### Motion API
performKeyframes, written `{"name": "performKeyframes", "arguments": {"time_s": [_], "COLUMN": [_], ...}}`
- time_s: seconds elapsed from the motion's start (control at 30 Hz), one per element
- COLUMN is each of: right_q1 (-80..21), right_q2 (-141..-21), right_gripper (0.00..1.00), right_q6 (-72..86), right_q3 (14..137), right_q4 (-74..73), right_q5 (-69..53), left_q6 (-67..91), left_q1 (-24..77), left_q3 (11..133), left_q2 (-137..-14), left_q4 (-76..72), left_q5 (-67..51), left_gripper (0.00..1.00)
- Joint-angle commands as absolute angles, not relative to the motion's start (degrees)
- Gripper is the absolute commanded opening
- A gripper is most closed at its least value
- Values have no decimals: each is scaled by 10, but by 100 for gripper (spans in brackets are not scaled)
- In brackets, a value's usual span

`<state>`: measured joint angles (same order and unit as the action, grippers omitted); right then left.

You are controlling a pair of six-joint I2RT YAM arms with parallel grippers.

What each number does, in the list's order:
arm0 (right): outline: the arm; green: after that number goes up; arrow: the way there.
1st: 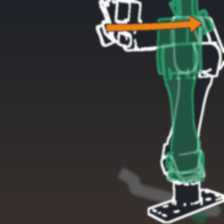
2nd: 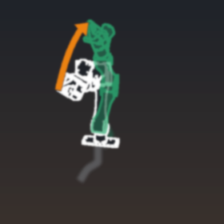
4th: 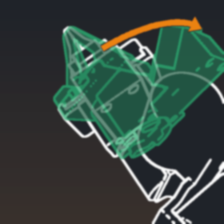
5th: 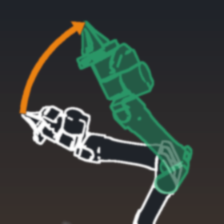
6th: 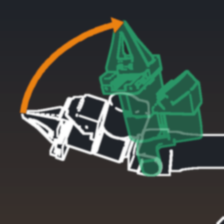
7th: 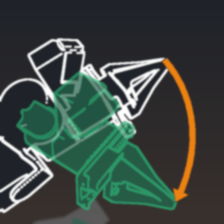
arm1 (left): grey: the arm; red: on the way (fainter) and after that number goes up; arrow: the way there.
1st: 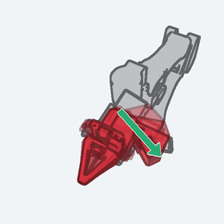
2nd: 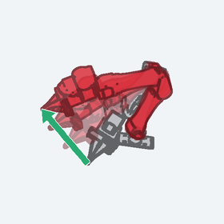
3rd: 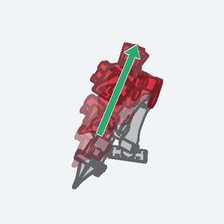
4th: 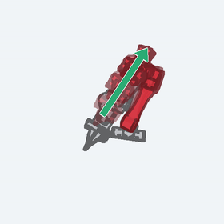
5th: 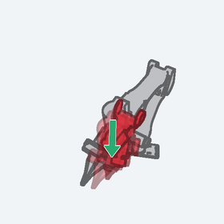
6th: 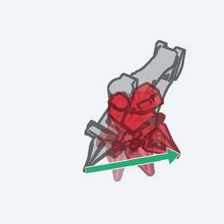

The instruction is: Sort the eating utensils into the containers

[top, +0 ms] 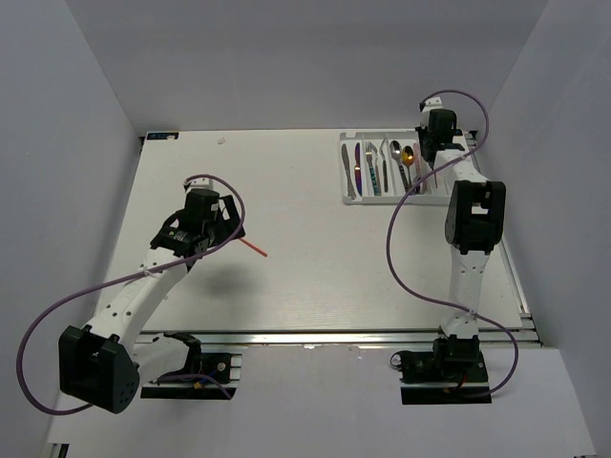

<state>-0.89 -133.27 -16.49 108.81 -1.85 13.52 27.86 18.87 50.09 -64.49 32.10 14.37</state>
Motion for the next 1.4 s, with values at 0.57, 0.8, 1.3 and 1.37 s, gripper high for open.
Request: {"name": "performKeyframes", "arguments": {"time_s": [0.57, 0.8, 1.3, 1.37], "right_q1": [-25, -164, -186, -186], "right_q2": [-1128, -935, -748, -730], "right_gripper": [89, 89, 89, 89], "right_q6": [78, 127, 178, 179], "right_q3": [1007, 797, 542, 533], "right_q4": [-61, -118, -88, -77], "right_q5": [70, 169, 60, 56], "left_q6": [477, 597, 755, 763], "left_q1": [189, 188, 243, 245], "left_q3": [540, 677, 685, 675], "left_q2": [-699, -879, -1029, -1039], "left_q4": [331, 405, 435, 435], "left_q5": [233, 276, 169, 159], "left_gripper": [98, 97, 89, 89]}}
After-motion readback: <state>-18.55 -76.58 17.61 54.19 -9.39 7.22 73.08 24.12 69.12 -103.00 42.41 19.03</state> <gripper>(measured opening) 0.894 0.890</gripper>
